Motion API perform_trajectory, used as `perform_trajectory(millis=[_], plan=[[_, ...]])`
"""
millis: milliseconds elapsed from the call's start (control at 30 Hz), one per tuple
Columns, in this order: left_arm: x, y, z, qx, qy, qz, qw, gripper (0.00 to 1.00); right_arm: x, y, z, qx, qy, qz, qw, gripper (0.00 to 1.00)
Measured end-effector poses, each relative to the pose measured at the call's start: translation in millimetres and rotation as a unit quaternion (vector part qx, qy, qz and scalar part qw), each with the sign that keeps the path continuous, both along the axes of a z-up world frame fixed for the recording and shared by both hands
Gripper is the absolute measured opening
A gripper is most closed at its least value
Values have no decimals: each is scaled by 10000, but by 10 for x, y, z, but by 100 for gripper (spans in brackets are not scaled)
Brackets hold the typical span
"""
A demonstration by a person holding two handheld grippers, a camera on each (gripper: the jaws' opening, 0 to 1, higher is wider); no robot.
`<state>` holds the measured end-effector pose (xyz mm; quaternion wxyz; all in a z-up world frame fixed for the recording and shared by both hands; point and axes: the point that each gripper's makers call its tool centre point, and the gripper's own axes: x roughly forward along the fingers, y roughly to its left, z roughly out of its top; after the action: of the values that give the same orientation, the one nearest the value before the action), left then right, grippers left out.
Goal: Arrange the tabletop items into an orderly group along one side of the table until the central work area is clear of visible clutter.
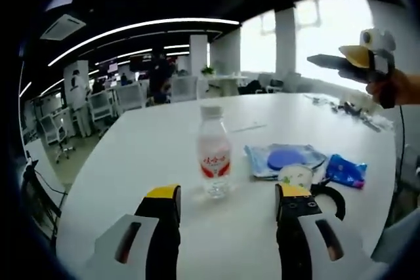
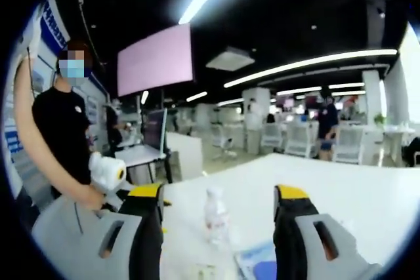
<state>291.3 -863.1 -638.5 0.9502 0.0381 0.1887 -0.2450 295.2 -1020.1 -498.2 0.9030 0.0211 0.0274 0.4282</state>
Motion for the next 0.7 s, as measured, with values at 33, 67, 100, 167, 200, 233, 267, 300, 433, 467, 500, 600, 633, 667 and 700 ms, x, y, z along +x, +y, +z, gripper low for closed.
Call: perform_trajectory(millis=[33,67,100,167,200,233,267,300,433,467,500,600,633,667,700], plan=[[-3,0,-10,0,9,-14,10000,57,-5,0,-4,-3,6,0,10000,66],[-8,0,-14,1,11,-20,10000,57,-10,-1,-14,-27,21,4,10000,66],[-9,2,-18,2,12,-23,10000,57,-21,-4,-41,-91,48,8,9999,67],[-24,-1,-48,6,74,-63,10000,58,-50,-7,-80,-162,112,17,9998,67],[-27,-6,-55,7,83,-91,9999,58,-83,-17,-109,-248,130,15,9996,67],[-27,-8,-78,19,96,-133,9999,58,-104,-29,-122,-303,125,5,9995,67],[-23,-10,-94,23,106,-152,9998,58,-127,-44,-137,-349,127,-3,9993,67],[-19,-13,-106,3,114,-157,9998,58,-153,-73,-153,-374,143,-26,9992,67],[-28,-60,-212,-84,267,-184,9994,57,-218,-191,-212,-403,238,-166,9988,67],[-37,-86,-220,-119,291,-226,9992,57,-234,-241,-233,-408,277,-248,9985,67],[-54,-112,-214,-141,310,-270,9991,57,-248,-272,-242,-387,310,-308,9983,67],[-67,-199,-198,-176,316,-477,9982,57,-303,-369,-274,-363,367,-490,9975,67],[-60,-229,-181,-149,261,-567,9979,57,-323,-401,-294,-345,391,-533,9972,67],[-59,-238,-178,-138,264,-587,9978,57,-333,-420,-313,-326,412,-554,9971,67],[-65,-245,-160,-130,266,-576,9979,57,-339,-449,-346,-290,461,-571,9969,67]])
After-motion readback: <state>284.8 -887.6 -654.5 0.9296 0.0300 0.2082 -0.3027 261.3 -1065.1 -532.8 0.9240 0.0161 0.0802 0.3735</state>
